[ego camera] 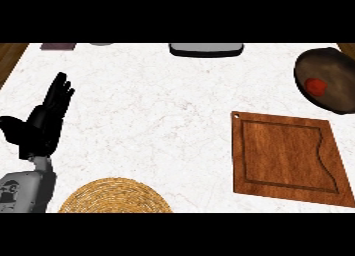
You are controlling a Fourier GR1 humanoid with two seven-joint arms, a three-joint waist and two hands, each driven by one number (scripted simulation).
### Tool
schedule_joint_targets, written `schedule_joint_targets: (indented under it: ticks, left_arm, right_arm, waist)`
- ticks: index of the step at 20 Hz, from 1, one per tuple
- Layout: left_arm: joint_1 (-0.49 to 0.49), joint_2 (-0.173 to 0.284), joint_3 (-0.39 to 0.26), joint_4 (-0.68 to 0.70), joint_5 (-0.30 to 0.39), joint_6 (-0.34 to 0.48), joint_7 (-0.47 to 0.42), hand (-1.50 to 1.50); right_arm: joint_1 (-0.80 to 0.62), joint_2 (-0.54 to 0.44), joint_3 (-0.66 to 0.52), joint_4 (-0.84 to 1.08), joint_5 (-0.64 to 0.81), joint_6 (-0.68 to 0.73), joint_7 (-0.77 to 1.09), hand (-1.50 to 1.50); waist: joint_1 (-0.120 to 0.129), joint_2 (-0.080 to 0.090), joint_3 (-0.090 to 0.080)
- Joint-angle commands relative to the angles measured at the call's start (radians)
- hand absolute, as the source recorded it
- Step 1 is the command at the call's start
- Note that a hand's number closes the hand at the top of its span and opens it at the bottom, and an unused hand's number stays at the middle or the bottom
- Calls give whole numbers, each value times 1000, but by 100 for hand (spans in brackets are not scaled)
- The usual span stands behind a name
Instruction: Pick the bell pepper from the cutting board and place it in the pan
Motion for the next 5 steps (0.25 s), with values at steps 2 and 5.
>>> schedule_joint_targets:
  ticks: [2,5]
  left_arm:
    - [-33,-22,-18,-39,-17,39,71,0]
    - [-19,-4,9,13,5,0,-1,0]
  right_arm:
    - [70,-7,37,-39,-17,156,-96,-150]
    - [71,21,71,-90,-27,98,-79,-150]
  waist:
    - [-7,-5,-1]
    - [-5,-4,-2]
